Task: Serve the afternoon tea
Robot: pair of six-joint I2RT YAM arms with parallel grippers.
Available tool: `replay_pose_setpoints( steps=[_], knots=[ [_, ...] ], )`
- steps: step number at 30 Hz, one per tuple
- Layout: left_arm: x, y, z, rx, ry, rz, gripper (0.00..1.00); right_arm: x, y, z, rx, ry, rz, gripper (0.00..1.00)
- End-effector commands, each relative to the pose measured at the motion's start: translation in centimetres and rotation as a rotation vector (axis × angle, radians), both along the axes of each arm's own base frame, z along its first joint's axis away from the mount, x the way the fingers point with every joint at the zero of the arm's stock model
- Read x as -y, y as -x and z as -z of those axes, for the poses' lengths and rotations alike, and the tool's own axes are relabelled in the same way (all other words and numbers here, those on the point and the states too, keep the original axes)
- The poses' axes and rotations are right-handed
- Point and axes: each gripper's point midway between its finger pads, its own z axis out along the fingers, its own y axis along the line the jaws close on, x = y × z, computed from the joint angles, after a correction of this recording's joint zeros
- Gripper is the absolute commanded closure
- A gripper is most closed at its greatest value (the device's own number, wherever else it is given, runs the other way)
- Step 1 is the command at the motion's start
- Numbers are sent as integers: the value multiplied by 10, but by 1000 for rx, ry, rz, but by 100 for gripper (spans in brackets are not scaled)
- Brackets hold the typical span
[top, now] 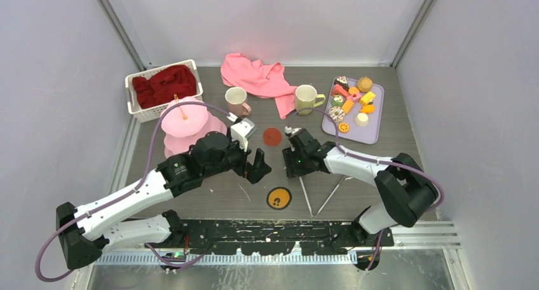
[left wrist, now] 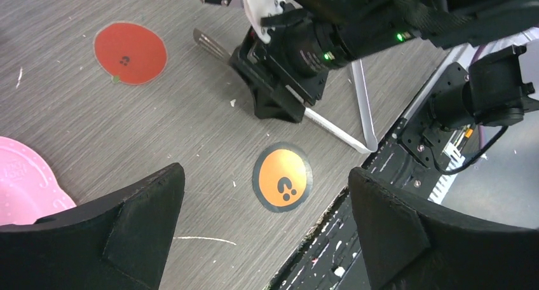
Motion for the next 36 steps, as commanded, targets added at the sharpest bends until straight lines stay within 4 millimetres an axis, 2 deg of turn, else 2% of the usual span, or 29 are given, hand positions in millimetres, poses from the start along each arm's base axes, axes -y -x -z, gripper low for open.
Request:
replay_pose_setpoints(
  steps=[1,3,5,8,12,14,16,20,26,29,31,34,36],
  knots=[
    [-1,-11,-26,91,76,-41,1,-5,-19,-34,151,57,-47,36],
    [-2,-11,-26,93,76,-44,1,6,-25,-53,218,58,24,24],
    [-1,-11,-24,85,70,-44,1,26,-30,-75,299,74,153,17],
    [2,-13,-15,57,49,-50,1,69,-29,-94,374,105,385,10],
    [18,-14,6,-56,-22,-39,0,136,-13,-89,304,110,693,9],
    [32,-13,19,-138,-49,-24,0,158,-5,-83,264,83,784,10],
    [49,-16,42,-216,-86,-27,0,169,1,-81,237,39,845,10],
    [71,-29,68,-306,-140,-71,0,176,6,-73,177,0,922,12],
    [95,-47,104,-402,-217,-135,6,174,13,-42,76,4,958,24],
    [105,-54,119,-426,-211,-161,12,170,13,-32,79,-24,947,31],
    [112,-56,128,-449,-208,-165,20,166,12,-27,73,-42,934,33],
    [120,-57,141,-478,-202,-167,25,159,12,-22,55,-72,910,36],
    [124,-58,147,-488,-198,-171,33,158,12,-20,56,-74,900,39]
  ],
)
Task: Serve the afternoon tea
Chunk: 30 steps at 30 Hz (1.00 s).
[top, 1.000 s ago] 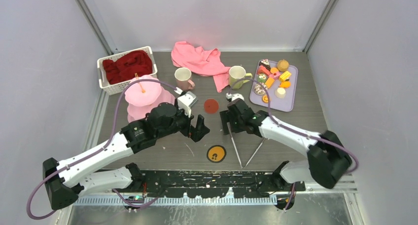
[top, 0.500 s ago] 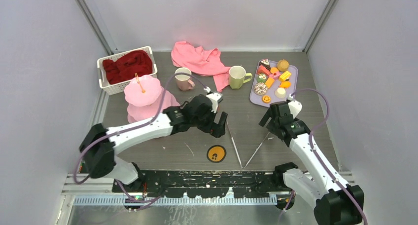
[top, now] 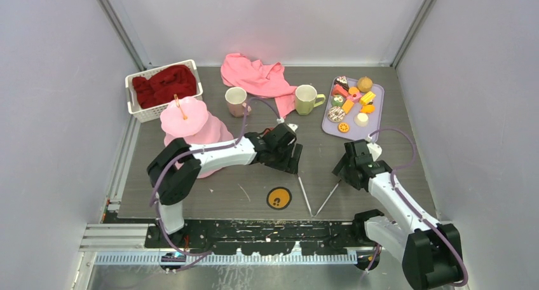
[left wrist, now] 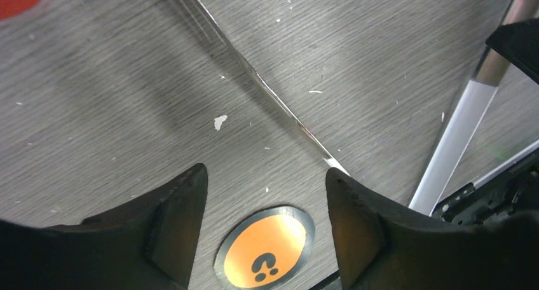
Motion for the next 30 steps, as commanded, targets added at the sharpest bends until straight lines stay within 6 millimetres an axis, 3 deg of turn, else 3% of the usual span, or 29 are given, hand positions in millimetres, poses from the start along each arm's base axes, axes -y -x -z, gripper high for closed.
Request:
replay_pose_setpoints(
  steps=[1,8,16,23,30],
  knots=[
    [28,-9,-10,4,96,-22,37,-11,-18,-5,74,-55,-14,40],
    [43,-5,5,-58,135,-8,60,-14,-21,2,60,-57,-42,51],
    [51,-5,12,-73,148,4,61,-22,-21,7,56,-85,-87,72],
    [59,-3,17,-95,156,39,63,-30,-19,13,37,-117,-139,99],
    [68,-1,17,-113,173,61,63,-39,-18,18,12,-146,-196,99]
  ],
)
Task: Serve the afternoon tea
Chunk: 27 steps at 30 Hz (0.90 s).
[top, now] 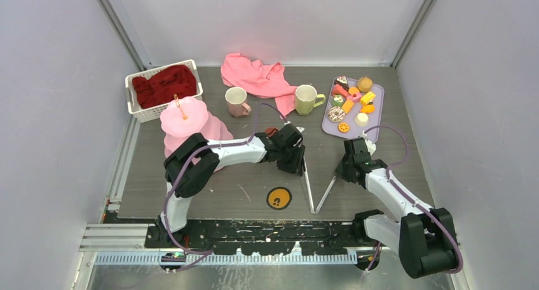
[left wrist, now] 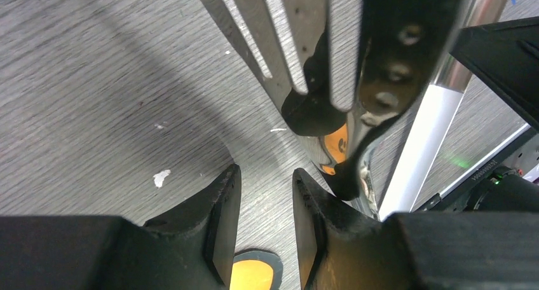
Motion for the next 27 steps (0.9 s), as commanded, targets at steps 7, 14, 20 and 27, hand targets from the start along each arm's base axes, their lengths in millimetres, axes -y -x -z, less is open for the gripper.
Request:
replay_pose_setpoints(
  steps=[7,14,20,27],
  knots=[
    [20,-6,-30,47,78,27,64,-8,5,2,-74,-12,-25,99],
    [-15,-11,-48,133,-15,-27,59,9,8,-5,-113,95,29,99],
    [-21,-13,-50,151,-56,-20,57,4,8,-6,-106,68,17,79],
    [-23,-14,-39,144,-87,-9,57,-3,5,-17,-49,29,1,53]
  ],
)
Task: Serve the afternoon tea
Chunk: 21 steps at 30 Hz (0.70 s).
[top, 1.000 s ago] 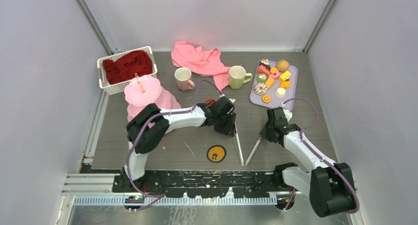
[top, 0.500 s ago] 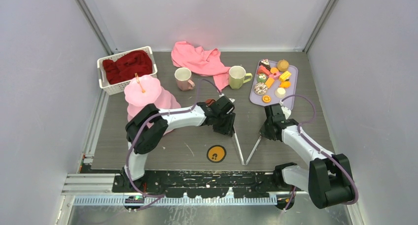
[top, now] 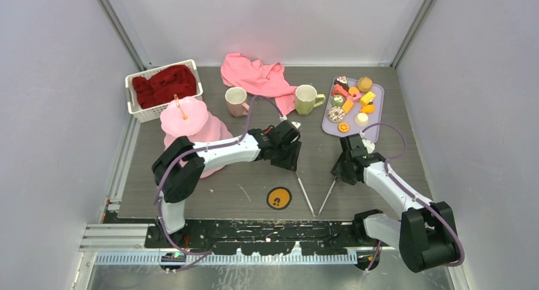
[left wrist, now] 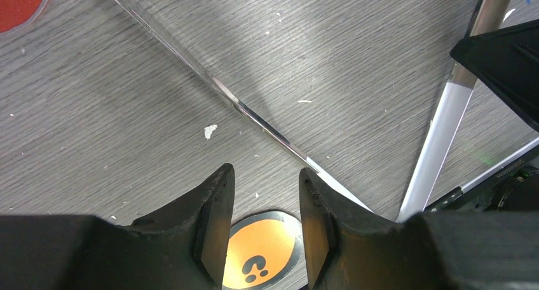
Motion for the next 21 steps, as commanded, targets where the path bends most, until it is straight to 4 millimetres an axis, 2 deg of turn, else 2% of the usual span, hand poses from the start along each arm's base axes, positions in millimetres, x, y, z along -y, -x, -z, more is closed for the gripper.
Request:
replay_pose_setpoints(
  steps=[1,5,11,17,21],
  knots=[
    [2,-6,-6,39,-13,11,58,-6,-7,-16,70,-32,-13,53],
    [-1,-8,-1,46,-30,8,59,-7,-10,-18,97,-38,-19,54],
    [-2,-21,12,99,-84,16,61,-7,-16,-12,98,-27,-36,57],
    [7,-26,19,100,-84,34,62,-5,-24,-6,84,8,-58,58],
    [12,-28,21,99,-74,36,62,-9,-29,0,79,6,-108,67]
  ],
)
